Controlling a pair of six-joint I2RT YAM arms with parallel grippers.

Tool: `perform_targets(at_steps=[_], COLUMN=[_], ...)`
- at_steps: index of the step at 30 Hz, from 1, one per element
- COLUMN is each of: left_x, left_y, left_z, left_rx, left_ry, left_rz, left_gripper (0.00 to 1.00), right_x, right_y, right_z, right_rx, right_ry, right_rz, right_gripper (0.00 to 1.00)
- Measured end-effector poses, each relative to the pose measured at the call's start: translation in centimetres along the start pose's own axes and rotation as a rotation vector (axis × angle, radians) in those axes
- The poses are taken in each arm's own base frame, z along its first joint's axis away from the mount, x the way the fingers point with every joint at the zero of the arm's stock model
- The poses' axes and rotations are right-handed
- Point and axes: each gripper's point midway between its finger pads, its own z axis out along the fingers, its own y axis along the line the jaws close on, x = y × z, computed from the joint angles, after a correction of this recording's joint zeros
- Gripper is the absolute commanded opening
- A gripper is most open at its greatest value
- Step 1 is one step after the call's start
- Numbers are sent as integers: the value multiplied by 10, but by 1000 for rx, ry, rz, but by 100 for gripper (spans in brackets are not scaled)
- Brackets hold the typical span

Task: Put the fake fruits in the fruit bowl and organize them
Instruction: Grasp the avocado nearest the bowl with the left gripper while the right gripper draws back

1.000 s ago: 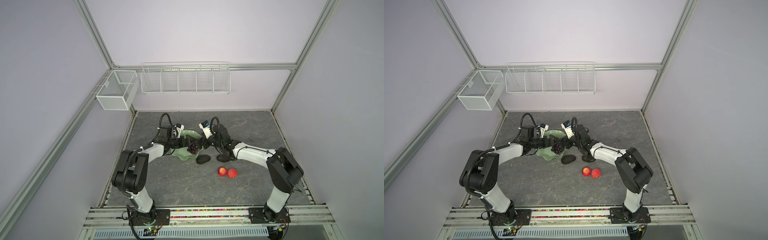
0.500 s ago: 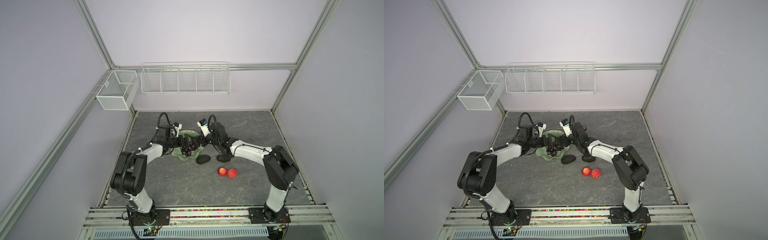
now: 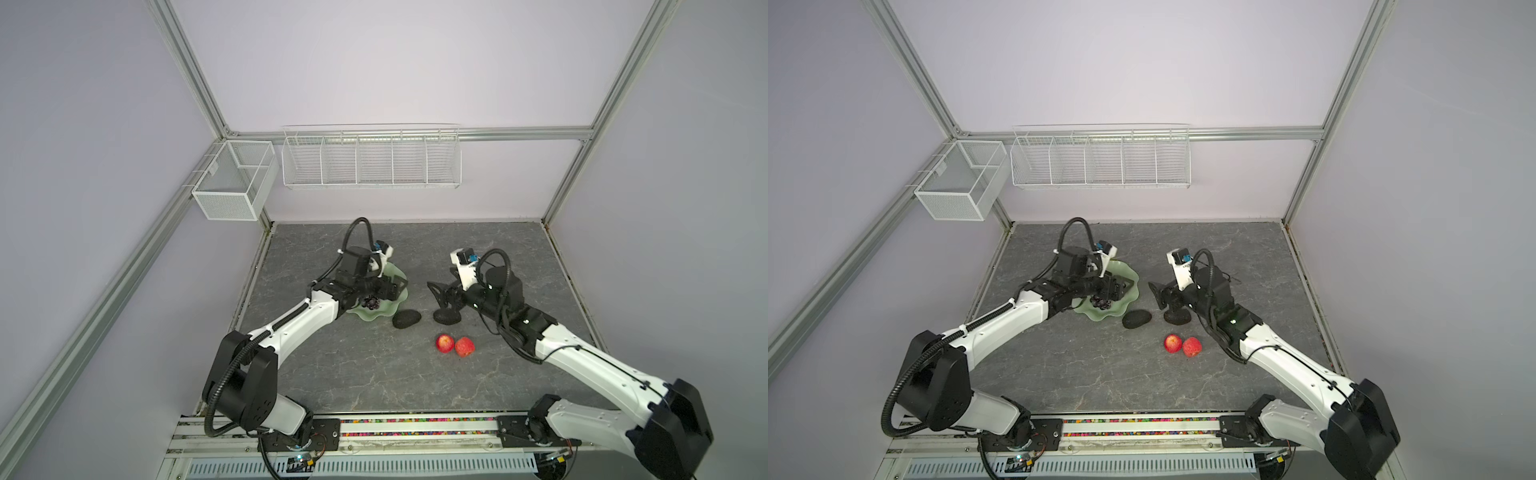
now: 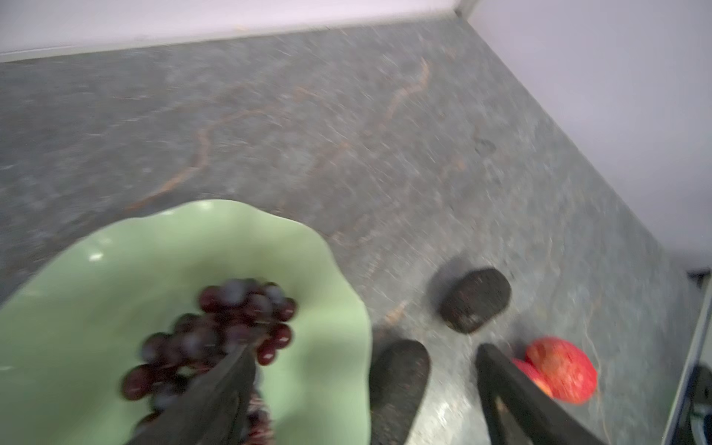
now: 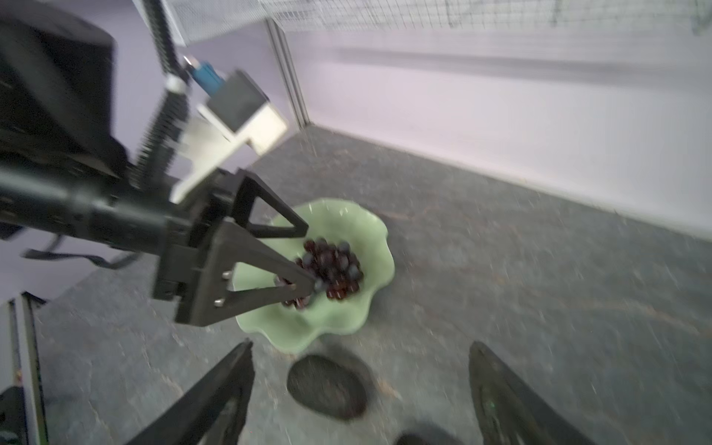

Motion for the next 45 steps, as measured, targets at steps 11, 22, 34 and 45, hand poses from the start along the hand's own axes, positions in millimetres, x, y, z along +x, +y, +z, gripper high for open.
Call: perform_targets(at_steps=[11, 22, 34, 45], left_x=[42, 54, 98, 113], left_y=[-26, -20, -15, -12], left_z=[23, 55, 71, 78], left_rx=[56, 93, 77, 85], left_ry=[156, 446, 671, 733], left_rz=[482, 799, 885, 875], left_gripper=[85, 77, 76, 62], right_x=[92, 74, 83, 86], right_y=[-13, -1, -4, -6], right_z=[-47, -75, -71, -69], right_rx=[-29, -81, -72, -66], right_ry=[93, -43, -9, 8], right_rz=[44, 16, 25, 29], right_gripper=[88, 89, 89, 89])
